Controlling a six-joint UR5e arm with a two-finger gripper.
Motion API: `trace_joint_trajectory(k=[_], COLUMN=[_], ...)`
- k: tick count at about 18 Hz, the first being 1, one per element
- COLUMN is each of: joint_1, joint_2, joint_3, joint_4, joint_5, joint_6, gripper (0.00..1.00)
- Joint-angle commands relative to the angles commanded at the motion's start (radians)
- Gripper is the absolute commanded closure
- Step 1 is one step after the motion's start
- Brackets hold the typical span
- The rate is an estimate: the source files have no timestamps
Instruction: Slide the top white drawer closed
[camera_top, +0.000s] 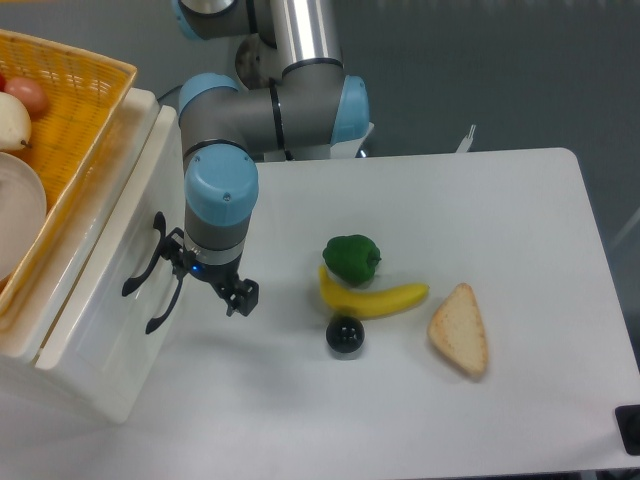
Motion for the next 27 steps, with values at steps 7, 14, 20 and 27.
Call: trace_joint_trajectory(k=[7, 14, 20, 27], joint_1=[0.011, 0.009, 0.015, 0.168], joint_2=[0.000, 0.000, 0.002, 0.012], joint_3=[0.008, 0.011, 0.008, 0.014], joint_4=[0.002, 0.002, 0.005, -0.002], joint_5=[0.000, 0.000, 0.002, 0.011], joint_6=[0.008, 0.008, 0.012, 0.344], gripper=[0.00, 0.00, 0.00, 0.00])
